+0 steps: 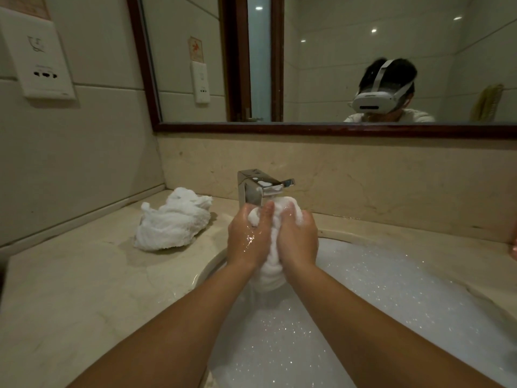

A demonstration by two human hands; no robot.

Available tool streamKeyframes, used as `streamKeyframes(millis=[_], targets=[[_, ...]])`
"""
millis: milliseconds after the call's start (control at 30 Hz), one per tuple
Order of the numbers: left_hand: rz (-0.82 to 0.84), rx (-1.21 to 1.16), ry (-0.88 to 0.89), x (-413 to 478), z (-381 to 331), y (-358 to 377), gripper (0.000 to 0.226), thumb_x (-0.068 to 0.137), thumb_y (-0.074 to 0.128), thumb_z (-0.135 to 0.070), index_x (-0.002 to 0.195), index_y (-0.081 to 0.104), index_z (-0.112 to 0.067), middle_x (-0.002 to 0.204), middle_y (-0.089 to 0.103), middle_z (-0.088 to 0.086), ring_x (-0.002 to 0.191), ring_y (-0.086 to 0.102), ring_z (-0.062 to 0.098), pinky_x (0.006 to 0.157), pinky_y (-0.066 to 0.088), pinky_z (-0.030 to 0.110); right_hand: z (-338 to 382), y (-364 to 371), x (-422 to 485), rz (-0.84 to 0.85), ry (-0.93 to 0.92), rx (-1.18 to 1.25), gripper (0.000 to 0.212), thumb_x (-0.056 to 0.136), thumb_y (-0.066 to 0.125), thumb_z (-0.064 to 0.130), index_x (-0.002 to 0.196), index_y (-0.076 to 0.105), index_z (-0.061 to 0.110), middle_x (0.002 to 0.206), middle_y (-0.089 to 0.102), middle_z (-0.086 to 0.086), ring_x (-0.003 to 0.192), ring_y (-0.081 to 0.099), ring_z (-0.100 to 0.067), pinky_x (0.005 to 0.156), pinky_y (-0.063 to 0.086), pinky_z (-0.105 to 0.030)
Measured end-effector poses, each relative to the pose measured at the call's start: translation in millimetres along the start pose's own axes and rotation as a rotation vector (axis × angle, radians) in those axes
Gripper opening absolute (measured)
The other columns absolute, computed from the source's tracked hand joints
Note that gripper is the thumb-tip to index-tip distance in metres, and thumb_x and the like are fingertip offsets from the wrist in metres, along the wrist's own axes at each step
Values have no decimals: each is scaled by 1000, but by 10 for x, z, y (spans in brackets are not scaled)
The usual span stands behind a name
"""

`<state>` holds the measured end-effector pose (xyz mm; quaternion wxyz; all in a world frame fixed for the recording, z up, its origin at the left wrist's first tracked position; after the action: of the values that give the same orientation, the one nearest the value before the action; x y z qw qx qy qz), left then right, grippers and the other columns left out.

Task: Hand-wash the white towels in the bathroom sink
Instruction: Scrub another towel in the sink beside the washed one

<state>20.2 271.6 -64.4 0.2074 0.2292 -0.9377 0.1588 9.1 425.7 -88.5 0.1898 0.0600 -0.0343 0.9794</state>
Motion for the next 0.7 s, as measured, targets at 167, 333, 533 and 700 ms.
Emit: streamKeyframes(millis=[167, 333, 533, 700], targets=[[0, -17, -6, 5, 24, 12, 41, 96, 55, -65, 87, 64, -26, 81, 70, -8, 79, 65, 5, 68, 48, 27, -6, -3, 5, -1, 4, -8, 42, 110, 41, 52, 122, 63, 17, 99, 63, 2, 101, 62, -26, 84, 43, -34], [9, -17, -13, 23, 33, 23, 37, 97, 54, -65, 88, 63, -30, 84, 71, -7, 82, 68, 12, 73, 53, 32, -22, 6, 2, 4, 13, -1, 39, 110, 43, 52, 120, 63, 20, 91, 60, 8, 97, 61, -24, 82, 43, -33], [13, -32, -22, 9, 13, 15, 34, 99, 55, -62, 87, 63, -32, 83, 71, -8, 81, 66, 8, 70, 49, 28, -8, 9, -12, 1, 8, 9, 35, 108, 46, 49, 121, 64, 22, 99, 64, 5, 101, 63, -24, 84, 47, -35], [13, -38, -25, 0, 6, 10, 33, 99, 54, -61, 87, 63, -32, 83, 71, -9, 80, 66, 6, 69, 49, 26, -3, 8, -21, -1, 12, 10, 39, 109, 43, 52, 121, 64, 21, 101, 66, 4, 102, 64, -24, 84, 48, -36]])
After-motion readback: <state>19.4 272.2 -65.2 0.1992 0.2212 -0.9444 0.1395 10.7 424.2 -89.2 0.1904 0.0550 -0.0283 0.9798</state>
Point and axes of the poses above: each hand's wrist, its own x-axis towards the middle knuckle, its own y-axis out of the palm, z = x × y, the point moved 9 cm from there along x, towards the middle knuckle
